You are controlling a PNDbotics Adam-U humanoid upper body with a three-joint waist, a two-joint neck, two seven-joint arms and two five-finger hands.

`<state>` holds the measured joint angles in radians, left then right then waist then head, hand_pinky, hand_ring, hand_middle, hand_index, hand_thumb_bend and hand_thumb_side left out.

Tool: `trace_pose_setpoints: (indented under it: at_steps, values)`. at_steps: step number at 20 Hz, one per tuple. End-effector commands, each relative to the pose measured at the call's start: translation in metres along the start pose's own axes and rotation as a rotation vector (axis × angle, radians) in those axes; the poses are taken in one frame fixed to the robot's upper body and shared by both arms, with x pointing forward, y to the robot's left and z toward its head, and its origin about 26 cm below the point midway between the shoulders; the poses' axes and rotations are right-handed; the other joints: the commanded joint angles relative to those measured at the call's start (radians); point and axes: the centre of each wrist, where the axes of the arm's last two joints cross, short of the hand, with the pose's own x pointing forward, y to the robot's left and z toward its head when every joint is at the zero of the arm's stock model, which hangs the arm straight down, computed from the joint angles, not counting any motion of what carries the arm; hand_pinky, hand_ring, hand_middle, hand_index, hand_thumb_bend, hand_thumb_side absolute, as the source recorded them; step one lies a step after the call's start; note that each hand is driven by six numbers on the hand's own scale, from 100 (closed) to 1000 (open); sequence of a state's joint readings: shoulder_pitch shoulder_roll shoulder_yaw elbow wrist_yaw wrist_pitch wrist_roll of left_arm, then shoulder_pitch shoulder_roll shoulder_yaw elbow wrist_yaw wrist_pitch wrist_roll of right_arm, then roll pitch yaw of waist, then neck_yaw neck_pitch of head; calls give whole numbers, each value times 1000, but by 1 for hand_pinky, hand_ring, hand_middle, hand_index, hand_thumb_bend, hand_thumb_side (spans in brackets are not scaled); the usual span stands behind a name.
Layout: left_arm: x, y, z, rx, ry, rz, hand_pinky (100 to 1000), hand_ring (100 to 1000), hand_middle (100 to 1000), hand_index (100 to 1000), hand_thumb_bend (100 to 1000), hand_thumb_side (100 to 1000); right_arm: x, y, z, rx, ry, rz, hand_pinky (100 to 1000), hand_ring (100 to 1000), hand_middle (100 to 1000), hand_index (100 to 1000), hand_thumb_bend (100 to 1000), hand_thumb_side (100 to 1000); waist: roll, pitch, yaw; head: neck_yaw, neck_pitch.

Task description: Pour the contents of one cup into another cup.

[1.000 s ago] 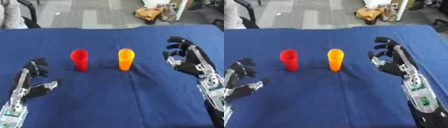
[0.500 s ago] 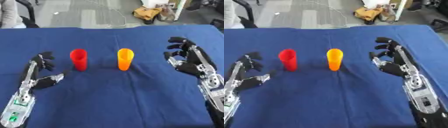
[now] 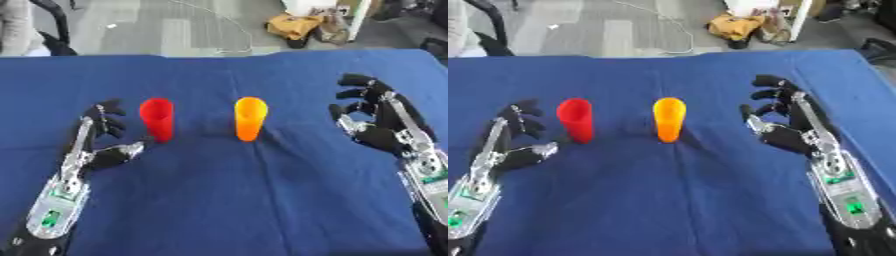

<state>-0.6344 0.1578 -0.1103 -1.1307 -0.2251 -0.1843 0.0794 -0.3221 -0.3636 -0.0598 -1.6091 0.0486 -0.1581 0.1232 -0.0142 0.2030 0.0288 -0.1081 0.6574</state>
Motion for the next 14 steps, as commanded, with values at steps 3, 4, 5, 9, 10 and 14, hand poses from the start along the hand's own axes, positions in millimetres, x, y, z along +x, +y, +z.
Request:
trace_pose_setpoints:
  at_steps: [3, 4, 5, 9, 10, 14]
  values:
    - [6, -6, -12, -20, -23, 4, 492, 552, 632, 845, 701, 100, 6, -4, -6, 2, -28, 2, 581, 755, 791, 861, 280, 221, -2, -12, -2, 5, -12]
    - [6, -8, -13, -24, -24, 7, 492, 552, 632, 850, 700, 100, 6, -4, -6, 3, -29, 2, 581, 755, 791, 861, 280, 221, -3, -11, -2, 5, -13]
    - [7, -9, -15, -26, -26, 8, 491, 551, 632, 853, 700, 100, 6, -3, -6, 4, -30, 2, 581, 755, 791, 861, 280, 221, -3, -10, -2, 6, -14]
    - [9, -13, -21, -33, -32, 15, 490, 550, 633, 861, 703, 100, 7, -3, -7, 6, -32, 1, 581, 755, 791, 862, 280, 222, -6, -8, -5, 9, -16]
    - [9, -14, -22, -33, -33, 16, 490, 550, 633, 861, 703, 100, 7, -3, -7, 6, -33, 1, 581, 755, 791, 862, 280, 222, -6, -8, -5, 9, -16]
    - [13, -17, -26, -43, -38, 20, 488, 548, 634, 868, 703, 100, 7, -3, -7, 8, -34, 0, 581, 756, 791, 862, 279, 222, -8, -5, -11, 12, -17]
